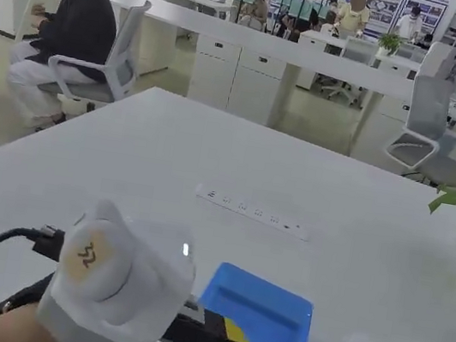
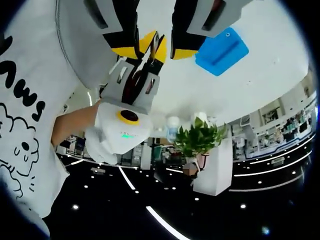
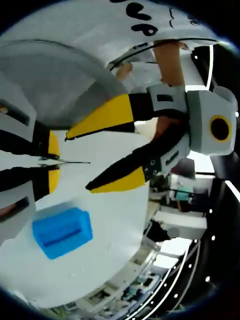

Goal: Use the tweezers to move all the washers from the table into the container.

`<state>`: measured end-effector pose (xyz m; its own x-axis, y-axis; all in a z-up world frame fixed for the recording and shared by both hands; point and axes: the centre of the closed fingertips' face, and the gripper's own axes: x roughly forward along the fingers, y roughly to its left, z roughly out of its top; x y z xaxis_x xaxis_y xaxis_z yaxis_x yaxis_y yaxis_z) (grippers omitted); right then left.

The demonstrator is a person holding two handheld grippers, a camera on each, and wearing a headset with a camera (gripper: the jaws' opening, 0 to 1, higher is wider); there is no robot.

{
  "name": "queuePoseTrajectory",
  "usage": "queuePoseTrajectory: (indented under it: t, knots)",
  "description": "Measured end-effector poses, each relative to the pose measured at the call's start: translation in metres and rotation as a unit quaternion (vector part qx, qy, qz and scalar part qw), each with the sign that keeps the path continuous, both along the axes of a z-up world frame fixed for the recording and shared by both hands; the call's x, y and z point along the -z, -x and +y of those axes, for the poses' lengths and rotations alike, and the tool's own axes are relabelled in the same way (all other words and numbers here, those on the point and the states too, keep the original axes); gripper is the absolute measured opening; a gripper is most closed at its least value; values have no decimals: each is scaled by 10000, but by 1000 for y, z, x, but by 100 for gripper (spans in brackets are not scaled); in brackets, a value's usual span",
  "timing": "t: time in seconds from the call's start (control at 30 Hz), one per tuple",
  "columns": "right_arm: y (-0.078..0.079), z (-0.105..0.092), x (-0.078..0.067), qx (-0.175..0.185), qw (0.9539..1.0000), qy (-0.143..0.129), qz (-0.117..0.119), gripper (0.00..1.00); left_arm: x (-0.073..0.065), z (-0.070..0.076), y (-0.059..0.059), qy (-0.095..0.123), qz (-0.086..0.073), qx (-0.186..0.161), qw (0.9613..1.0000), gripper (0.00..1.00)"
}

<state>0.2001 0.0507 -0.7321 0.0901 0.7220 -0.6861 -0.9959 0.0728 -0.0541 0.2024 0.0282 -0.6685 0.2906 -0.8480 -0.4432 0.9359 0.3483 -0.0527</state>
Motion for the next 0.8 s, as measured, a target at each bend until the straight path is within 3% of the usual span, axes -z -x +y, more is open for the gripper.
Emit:
queuePoseTrajectory:
  t: [0.13, 0.27, 0.33, 0.4, 0.53, 0.63, 0.7, 0.8]
  knots:
    - [3, -3, 8, -159, 9997, 177, -18, 3, 4, -4, 3, -101, -15, 259, 9996, 3]
    - [2, -6, 17, -296, 9988, 387, -56, 4, 10, -8, 10, -173, 89, 609, 9980, 0]
    - [2, -9, 23, -334, 9982, 490, -66, 4, 17, -6, 12, -409, -195, 893, 9950, 0]
    - [1, -11, 29, -354, 9978, 558, -44, 4, 23, -3, 8, -616, -322, 865, 9938, 0]
    - [-8, -15, 47, -153, 9977, 661, 91, 5, 48, 6, 2, -1330, -639, 1065, 9833, 0]
    - [-15, -14, 62, 13, 9969, 779, 140, 5, 67, 11, -5, -1639, -693, 1095, 9779, 0]
    - [-23, -12, 73, 127, 9960, 883, -14, 5, 82, 16, -14, -1830, -751, 1015, 9750, 0]
    - [-28, -9, 89, 388, 9946, 948, 165, 5, 100, 21, -21, -1905, -722, 953, 9744, 0]
